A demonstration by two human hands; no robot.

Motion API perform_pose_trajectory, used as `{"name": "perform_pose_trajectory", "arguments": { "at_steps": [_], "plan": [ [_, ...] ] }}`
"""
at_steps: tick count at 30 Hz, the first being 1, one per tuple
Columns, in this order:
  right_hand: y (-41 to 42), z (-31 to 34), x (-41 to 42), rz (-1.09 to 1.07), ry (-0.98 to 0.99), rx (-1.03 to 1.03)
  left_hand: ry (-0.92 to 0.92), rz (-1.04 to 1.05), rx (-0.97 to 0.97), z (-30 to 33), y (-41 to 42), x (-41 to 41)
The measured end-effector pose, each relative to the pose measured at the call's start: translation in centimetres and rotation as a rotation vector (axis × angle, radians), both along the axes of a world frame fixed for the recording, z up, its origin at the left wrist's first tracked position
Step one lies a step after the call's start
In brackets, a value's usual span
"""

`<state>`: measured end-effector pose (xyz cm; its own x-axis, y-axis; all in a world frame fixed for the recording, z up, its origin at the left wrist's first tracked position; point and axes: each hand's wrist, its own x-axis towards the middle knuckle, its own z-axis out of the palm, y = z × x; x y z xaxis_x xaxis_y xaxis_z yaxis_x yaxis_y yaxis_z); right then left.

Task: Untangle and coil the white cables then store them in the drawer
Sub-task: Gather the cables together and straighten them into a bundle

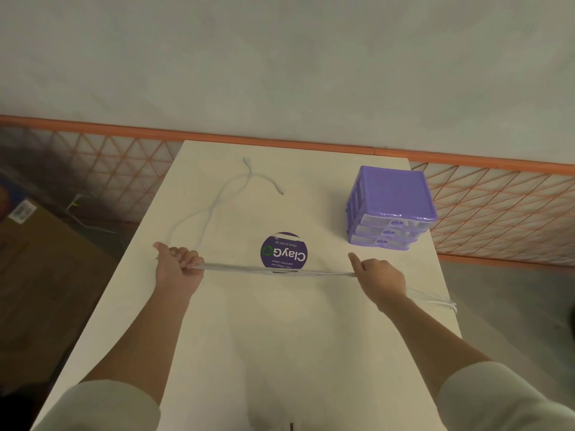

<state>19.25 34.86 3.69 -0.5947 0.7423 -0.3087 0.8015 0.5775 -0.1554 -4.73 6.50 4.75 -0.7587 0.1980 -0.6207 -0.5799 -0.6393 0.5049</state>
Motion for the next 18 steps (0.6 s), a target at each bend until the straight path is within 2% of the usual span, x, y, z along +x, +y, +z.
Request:
{"name": "perform_pose_trajectory", "arguments": {
  "at_steps": [10,18],
  "plan": [
    [-1.3,-2.6,-3.2,-0.024,0.036,-0.244,0.014,-0.065,-0.066,0.6,-0.7,-1.8],
    [-3.3,-1.2,-13.1,0.051,0.161,-0.363,0.057,-0.074,0.091,0.6,-0.7,-5.1]
  ]
}}
